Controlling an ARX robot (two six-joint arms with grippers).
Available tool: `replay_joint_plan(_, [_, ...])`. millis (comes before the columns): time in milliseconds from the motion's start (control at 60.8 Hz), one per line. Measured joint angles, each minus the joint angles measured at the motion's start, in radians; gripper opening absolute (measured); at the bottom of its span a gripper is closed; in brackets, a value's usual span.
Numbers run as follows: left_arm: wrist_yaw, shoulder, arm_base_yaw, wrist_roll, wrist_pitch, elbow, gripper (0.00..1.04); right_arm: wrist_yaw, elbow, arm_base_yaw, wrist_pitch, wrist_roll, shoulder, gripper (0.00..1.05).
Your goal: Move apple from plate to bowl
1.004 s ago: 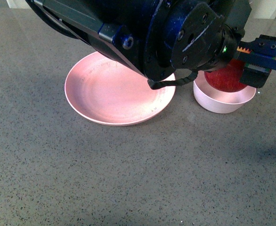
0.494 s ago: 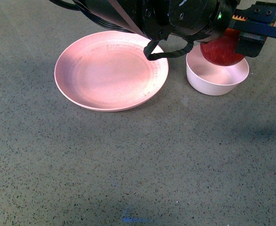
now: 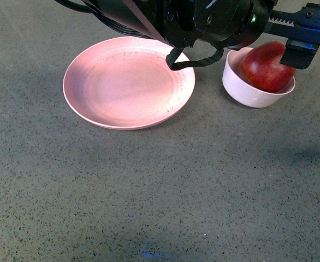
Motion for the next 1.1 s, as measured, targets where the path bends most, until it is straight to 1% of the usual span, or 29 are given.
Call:
replay_joint_plan(165, [-0.017, -0.008, 0.012, -0.006, 0.022, -0.027, 0.96, 0.0, 0.0, 0.0, 0.0, 0.0, 0.0, 0.96])
replay_joint_plan(263, [-0.038, -0.035, 0.038, -0.02, 0.042, -0.068, 0.96, 0.0, 0.0, 0.0, 0.0, 0.0, 0.0, 0.96])
replay_joint_plan(346, [-0.065, -0.096, 0.084, -0.04, 0.069, -0.112, 0.96, 0.0, 0.0, 0.0, 0.0, 0.0, 0.0, 0.96])
replay_joint_plan(362, [-0.076, -0.122, 0.105, -0.048, 0.076, -0.127, 0.96, 0.0, 0.0, 0.0, 0.0, 0.0, 0.0, 0.96])
replay_joint_plan(592, [-0.159, -0.246, 0.252, -0.157, 0.082, -0.224, 0.96, 0.0, 0.0, 0.0, 0.0, 0.0, 0.0, 0.96])
replay_joint_plan(708, [-0.19, -0.304, 0.299, -0.19, 0.082, -0.286, 0.96, 0.0, 0.0, 0.0, 0.0, 0.0, 0.0, 0.96])
replay_joint_plan(724, [-0.21, -0.314, 0.303, -0.185, 0.088, -0.299, 0.96, 0.0, 0.0, 0.0, 0.0, 0.0, 0.0, 0.96])
replay_joint_plan(741, [-0.23, -0.317, 0.303, -0.174, 0.105, -0.309, 0.94, 0.0, 0.0, 0.0, 0.0, 0.0, 0.0, 0.96])
replay_joint_plan(773, [-0.328, -0.333, 0.306, -0.137, 0.206, -0.352, 0.89, 0.0, 0.0, 0.0, 0.0, 0.0, 0.0, 0.96])
replay_joint_plan(790, [-0.391, -0.347, 0.309, -0.114, 0.282, -0.388, 0.86, -0.002, 0.0, 0.0, 0.0, 0.0, 0.0, 0.96])
replay_joint_plan(823, [-0.457, -0.376, 0.317, -0.068, 0.383, -0.452, 0.8, -0.003, 0.0, 0.0, 0.0, 0.0, 0.0, 0.96])
replay_joint_plan(856, [-0.497, -0.415, 0.329, -0.021, 0.465, -0.521, 0.75, -0.003, 0.0, 0.0, 0.0, 0.0, 0.0, 0.96])
replay_joint_plan(922, [-0.496, -0.522, 0.367, 0.028, 0.554, -0.655, 0.64, -0.001, 0.0, 0.0, 0.0, 0.0, 0.0, 0.96])
replay_joint_plan(1004, [-0.473, -0.66, 0.414, 0.063, 0.583, -0.788, 0.52, 0.0, 0.0, 0.0, 0.0, 0.0, 0.0, 0.96])
replay_joint_plan(1053, [-0.441, -0.766, 0.454, 0.08, 0.603, -0.898, 0.38, 0.0, 0.0, 0.0, 0.0, 0.0, 0.0, 0.96])
replay_joint_plan(1086, [-0.424, -0.798, 0.471, 0.085, 0.607, -0.944, 0.3, -0.001, 0.0, 0.0, 0.0, 0.0, 0.0, 0.96])
replay_joint_plan(1103, [-0.416, -0.816, 0.481, 0.087, 0.607, -0.975, 0.25, -0.001, 0.0, 0.0, 0.0, 0.0, 0.0, 0.96])
